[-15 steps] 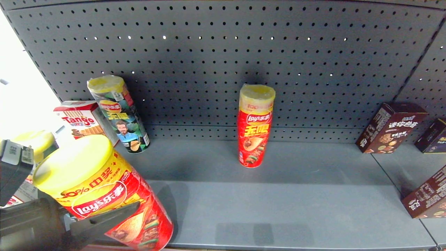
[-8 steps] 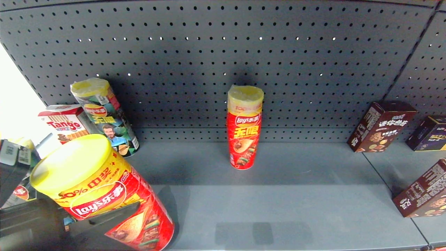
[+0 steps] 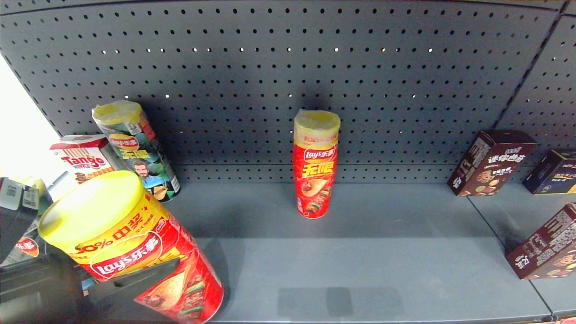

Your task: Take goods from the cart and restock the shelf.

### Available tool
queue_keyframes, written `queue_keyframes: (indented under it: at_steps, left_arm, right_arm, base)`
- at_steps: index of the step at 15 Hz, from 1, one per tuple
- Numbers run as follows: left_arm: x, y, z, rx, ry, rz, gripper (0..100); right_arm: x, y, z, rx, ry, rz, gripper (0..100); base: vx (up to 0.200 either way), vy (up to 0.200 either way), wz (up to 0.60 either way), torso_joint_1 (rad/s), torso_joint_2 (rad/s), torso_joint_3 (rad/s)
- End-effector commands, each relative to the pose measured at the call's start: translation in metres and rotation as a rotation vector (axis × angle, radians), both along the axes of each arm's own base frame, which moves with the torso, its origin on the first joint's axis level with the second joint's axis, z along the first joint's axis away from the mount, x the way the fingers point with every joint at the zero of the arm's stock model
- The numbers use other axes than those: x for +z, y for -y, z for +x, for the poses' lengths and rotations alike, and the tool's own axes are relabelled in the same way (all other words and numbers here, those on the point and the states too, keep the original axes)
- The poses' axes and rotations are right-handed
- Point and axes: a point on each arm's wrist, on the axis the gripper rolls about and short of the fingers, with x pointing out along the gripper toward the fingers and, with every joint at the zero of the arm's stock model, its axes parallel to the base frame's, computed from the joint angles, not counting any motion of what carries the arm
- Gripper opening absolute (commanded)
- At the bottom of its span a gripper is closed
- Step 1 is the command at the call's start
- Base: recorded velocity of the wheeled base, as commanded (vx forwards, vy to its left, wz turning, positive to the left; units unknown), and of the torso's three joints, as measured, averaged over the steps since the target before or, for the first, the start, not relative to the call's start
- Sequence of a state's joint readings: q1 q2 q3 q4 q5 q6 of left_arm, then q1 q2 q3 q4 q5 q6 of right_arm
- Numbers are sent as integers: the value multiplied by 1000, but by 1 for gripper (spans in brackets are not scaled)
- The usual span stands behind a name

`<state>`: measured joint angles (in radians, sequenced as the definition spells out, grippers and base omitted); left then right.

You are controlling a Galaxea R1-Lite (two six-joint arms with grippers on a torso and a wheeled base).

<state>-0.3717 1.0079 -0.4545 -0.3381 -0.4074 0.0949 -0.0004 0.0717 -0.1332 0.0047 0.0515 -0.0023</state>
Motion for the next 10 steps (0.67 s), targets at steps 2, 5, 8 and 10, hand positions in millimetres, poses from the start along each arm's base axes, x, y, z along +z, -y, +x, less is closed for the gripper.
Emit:
queue_keyframes:
  at_steps: [2, 5, 8, 10]
  left_arm:
    - [0, 0, 1, -6, 0, 1, 0]
    - [-1, 0, 0, -10, -5, 3, 0]
    - [-5, 0, -1, -10, -19, 9, 0]
    - [-8, 0, -2, -13, -24, 12, 0]
  right_arm:
    - [80, -2, 21, 158, -12, -28, 100]
    - [110, -11, 68, 359, -53, -127, 100]
    - [113, -29, 111, 495, -82, -162, 100]
    - [113, -40, 139, 515, -88, -164, 100]
  base:
    - [0, 0, 0, 0, 0, 0]
    - [0, 0, 0, 0, 0, 0]
    - [0, 0, 0, 0, 0, 0]
    - [0, 0, 0, 0, 0, 0]
